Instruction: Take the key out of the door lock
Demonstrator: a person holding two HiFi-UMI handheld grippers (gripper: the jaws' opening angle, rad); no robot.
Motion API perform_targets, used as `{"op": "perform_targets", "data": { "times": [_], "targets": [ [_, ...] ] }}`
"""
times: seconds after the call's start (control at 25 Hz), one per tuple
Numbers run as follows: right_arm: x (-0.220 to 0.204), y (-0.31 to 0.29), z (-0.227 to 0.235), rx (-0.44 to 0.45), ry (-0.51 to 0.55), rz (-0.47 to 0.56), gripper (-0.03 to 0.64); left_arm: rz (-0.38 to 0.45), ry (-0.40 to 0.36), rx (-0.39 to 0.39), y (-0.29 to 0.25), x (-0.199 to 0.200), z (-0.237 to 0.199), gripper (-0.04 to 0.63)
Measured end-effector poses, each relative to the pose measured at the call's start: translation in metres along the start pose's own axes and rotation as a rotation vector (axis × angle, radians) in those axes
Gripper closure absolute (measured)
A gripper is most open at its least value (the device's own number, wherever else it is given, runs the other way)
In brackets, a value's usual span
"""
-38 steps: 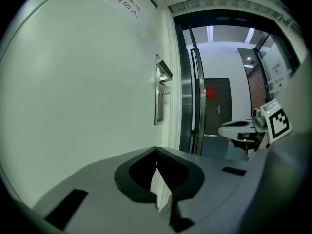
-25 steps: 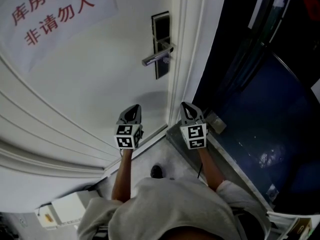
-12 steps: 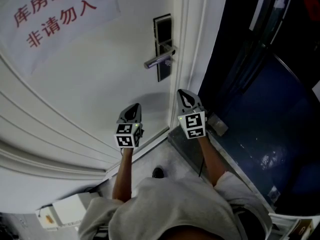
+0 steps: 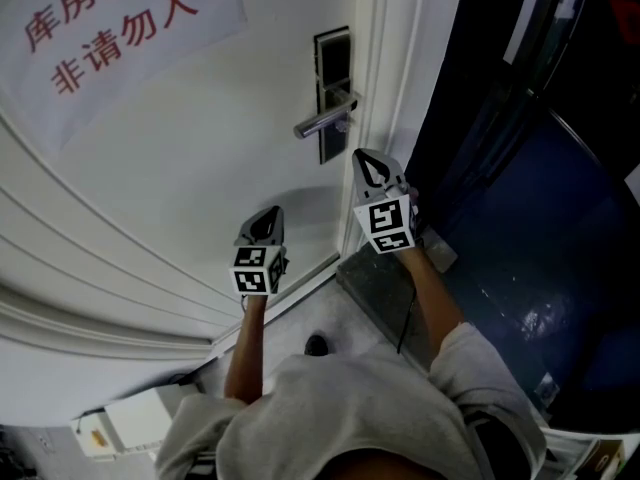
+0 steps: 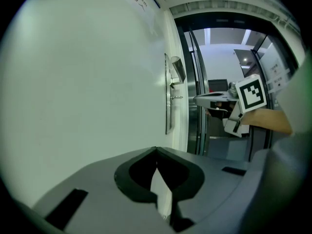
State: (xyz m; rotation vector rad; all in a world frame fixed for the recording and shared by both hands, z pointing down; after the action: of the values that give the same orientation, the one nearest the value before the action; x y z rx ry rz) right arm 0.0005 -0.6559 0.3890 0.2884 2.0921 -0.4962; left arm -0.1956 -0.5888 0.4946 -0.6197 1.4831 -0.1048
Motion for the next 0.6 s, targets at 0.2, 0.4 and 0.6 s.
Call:
{"op": "perform_targets", "data": {
  "times": [0.2,0.4,0.6],
  "targets": [
    [0.015,-0.008,0.007,-0.037,0.13,-0.007,0.595,0.004,-0.005,-0.01,-0.003,0.004,-0.001,0.577],
    [0.019,-0.016,0.006,-0.091,0.306,-0.026,0.594,0.005,-0.009,-0.02,-0.007,0.007,-0.001,0.577],
    [0.021,-0.022,0.003,-0.167,0.545,-0.042,0.594,0.004,-0.01,-0.027,-0.01,0.009,-0.002,0.577]
  ]
}}
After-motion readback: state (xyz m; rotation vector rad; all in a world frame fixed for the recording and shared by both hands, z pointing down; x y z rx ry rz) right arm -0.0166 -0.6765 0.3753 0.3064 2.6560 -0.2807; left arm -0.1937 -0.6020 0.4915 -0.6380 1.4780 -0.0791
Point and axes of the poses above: the fingertips, and each gripper's own axes: y backward along the fingers, z to its right, x out of its top, the point moved 5 cm from there along y, backward along the fingers, and after that the axes turned 15 degrees about -z, right-handed, at the moved point
